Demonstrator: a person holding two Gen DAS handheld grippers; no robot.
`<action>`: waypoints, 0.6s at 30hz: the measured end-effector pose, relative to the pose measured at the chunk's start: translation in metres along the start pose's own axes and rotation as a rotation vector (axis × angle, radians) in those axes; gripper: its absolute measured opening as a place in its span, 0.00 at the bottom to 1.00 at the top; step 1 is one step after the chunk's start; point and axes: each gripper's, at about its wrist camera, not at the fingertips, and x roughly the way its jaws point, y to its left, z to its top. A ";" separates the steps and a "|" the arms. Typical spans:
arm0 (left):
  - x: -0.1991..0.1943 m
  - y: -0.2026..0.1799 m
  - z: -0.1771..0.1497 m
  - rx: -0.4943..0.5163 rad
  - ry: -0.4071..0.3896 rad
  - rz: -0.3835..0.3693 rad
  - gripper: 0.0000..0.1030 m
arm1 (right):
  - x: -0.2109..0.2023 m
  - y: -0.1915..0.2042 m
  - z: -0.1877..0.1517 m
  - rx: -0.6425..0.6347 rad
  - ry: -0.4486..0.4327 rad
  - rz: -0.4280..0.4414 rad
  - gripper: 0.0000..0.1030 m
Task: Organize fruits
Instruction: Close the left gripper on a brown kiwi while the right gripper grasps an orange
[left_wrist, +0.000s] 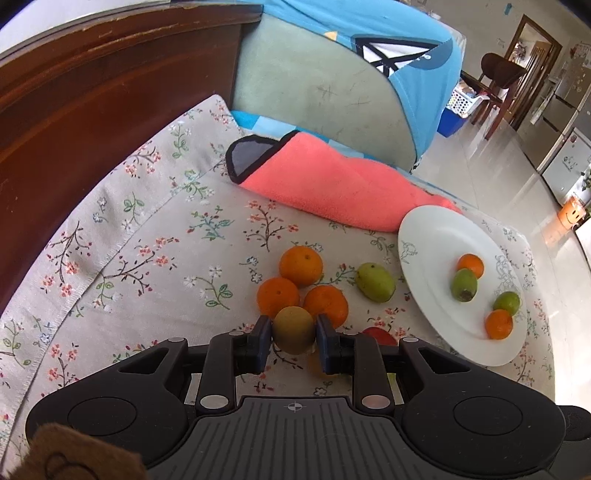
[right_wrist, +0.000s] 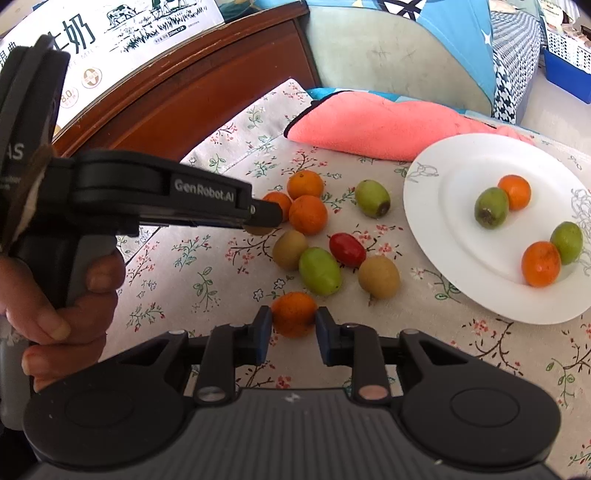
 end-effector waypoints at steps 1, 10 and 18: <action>0.002 0.002 -0.001 -0.006 0.007 -0.001 0.23 | 0.001 0.000 0.000 0.000 0.000 -0.001 0.29; 0.014 0.006 -0.006 -0.021 0.036 0.004 0.23 | 0.013 0.007 0.000 -0.021 0.016 -0.023 0.32; 0.002 0.002 -0.004 -0.001 -0.003 -0.006 0.22 | 0.009 0.004 0.002 -0.008 0.010 -0.006 0.29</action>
